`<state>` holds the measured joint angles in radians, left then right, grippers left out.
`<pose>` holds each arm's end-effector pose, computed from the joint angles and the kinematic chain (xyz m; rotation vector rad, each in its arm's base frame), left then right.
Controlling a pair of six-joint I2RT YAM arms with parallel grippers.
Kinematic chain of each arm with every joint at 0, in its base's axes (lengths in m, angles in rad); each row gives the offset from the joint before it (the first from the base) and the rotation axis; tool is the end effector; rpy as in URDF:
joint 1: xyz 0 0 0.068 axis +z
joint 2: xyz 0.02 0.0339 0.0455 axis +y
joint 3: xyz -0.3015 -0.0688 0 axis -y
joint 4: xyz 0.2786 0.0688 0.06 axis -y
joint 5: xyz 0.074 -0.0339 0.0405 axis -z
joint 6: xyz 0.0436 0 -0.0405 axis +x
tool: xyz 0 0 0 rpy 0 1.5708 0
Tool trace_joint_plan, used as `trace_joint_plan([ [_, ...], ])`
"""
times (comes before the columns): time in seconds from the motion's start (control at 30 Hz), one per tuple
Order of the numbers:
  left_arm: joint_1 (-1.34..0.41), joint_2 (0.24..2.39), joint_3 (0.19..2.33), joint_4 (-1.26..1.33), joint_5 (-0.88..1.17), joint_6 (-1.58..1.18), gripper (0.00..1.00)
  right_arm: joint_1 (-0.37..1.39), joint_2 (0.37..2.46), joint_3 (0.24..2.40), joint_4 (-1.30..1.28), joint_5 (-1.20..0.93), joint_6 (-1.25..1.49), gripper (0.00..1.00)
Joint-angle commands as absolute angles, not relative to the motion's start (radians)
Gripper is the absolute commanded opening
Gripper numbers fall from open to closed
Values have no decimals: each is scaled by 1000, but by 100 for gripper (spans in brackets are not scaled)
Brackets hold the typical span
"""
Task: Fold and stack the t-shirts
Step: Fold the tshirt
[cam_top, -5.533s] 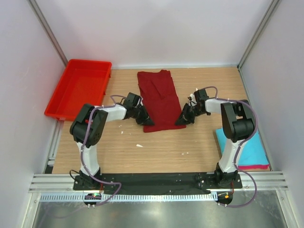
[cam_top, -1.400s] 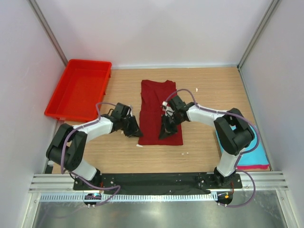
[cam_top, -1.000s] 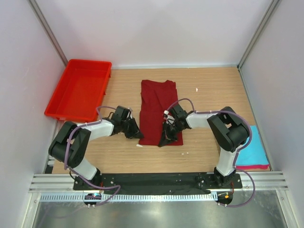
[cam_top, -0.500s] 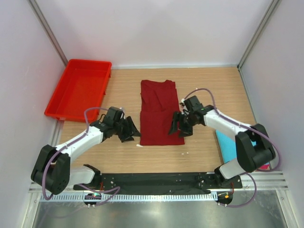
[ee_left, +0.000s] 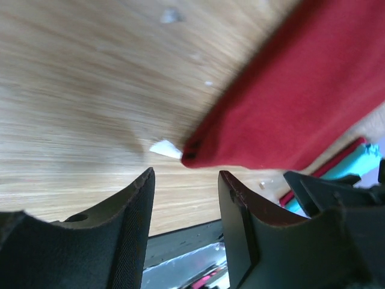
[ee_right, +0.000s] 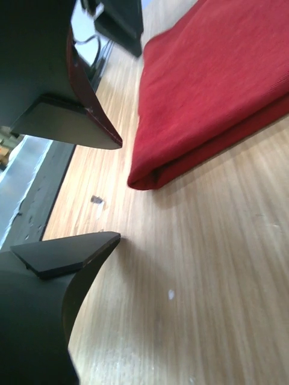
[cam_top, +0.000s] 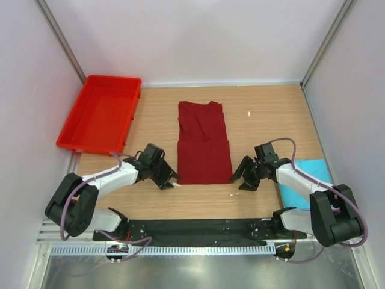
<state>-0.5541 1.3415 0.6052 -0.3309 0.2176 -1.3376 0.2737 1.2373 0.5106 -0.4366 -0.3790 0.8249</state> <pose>0.2114 -0.1419 0.1624 -1.0372 2.7253 -0.7944 0.2024 0.0736 0.1530 0.6759 2.8105 0.7841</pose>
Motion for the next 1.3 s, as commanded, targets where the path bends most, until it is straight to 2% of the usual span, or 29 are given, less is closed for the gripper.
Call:
trace_joint_plan([
  [0.0,-569,1370,581,-288,166,-1492,48,258,1203,474,-322,-368,916,61],
  [0.2,-572,1385,545,-236,143,-1584,47,255,1175,433,-256,-361,968,50],
  [0.93,-580,1462,534,-206,150,-1638,39,256,1265,402,-167,-388,997,51],
  [1.27,-578,1477,535,-212,160,-1635,41,256,1249,396,-218,-397,1012,50],
])
